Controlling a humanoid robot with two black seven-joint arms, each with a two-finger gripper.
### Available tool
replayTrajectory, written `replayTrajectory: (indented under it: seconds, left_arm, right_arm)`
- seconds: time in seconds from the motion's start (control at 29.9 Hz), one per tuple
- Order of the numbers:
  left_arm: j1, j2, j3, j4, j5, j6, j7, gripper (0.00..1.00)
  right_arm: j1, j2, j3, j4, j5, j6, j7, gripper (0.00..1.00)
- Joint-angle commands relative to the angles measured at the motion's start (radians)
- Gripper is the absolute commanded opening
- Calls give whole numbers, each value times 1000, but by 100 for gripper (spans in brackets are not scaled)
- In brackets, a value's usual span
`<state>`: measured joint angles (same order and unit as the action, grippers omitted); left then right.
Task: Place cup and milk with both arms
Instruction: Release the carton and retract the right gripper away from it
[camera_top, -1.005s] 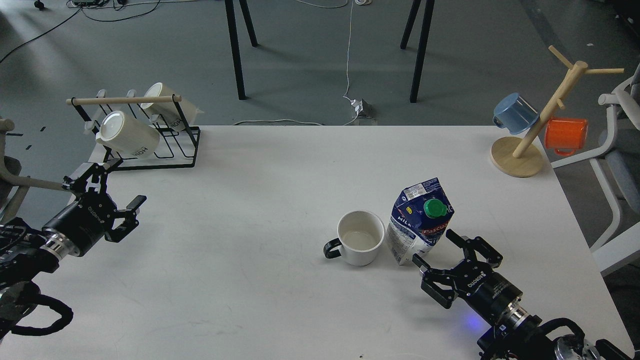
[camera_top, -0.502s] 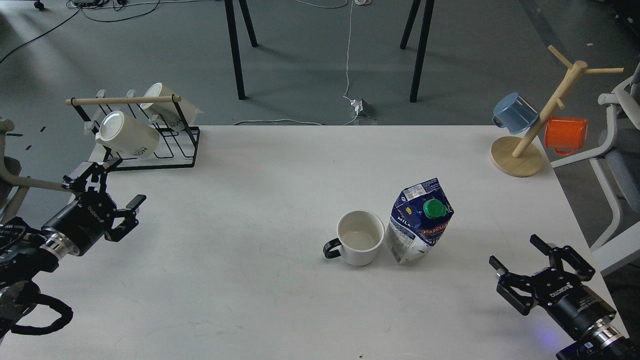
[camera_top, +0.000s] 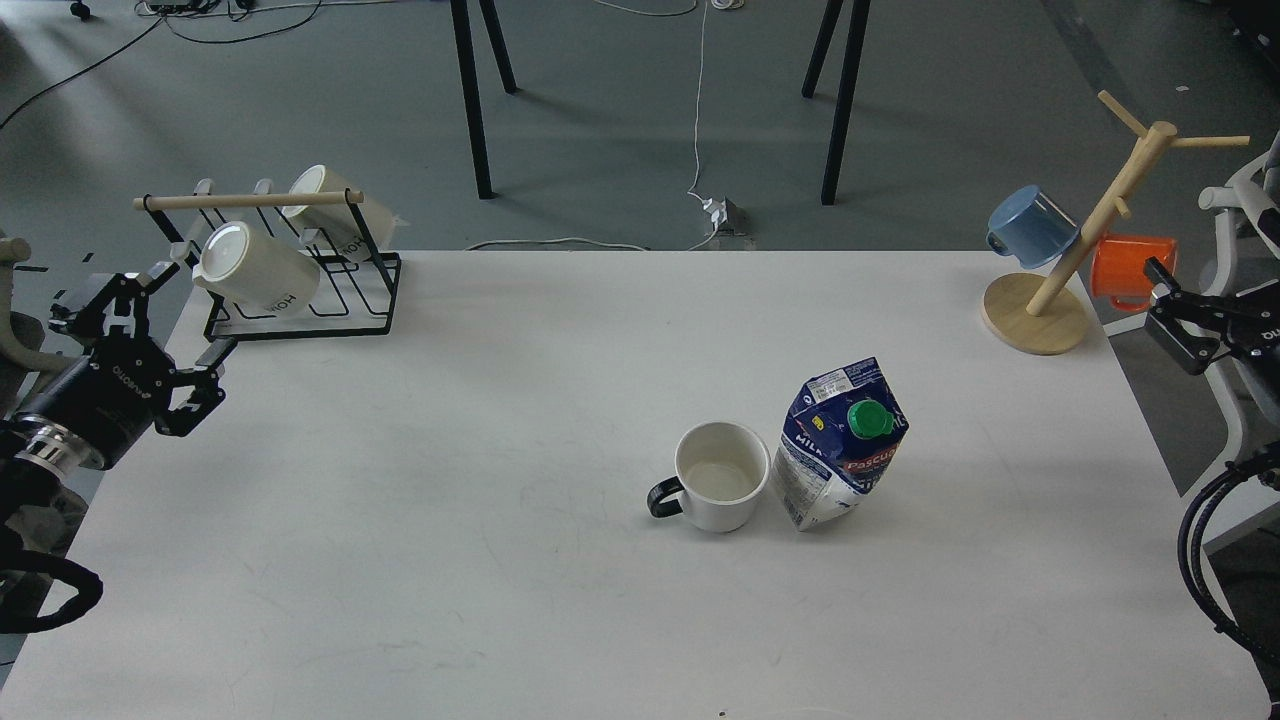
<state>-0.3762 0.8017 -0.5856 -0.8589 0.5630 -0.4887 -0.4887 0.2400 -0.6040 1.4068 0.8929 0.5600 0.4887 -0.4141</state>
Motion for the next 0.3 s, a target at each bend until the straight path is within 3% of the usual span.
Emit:
replayTrajectory:
  seconds: [0.0, 0.27]
  left_arm:
    - [-32, 11, -23, -2, -3, 0, 0, 99]
    - [-38, 4, -48, -2, -3, 0, 0, 99]
  right_arm:
    - [18, 16, -11, -15, 0, 0, 2, 99]
    - [13, 32, 1, -17, 0, 0, 3, 99]
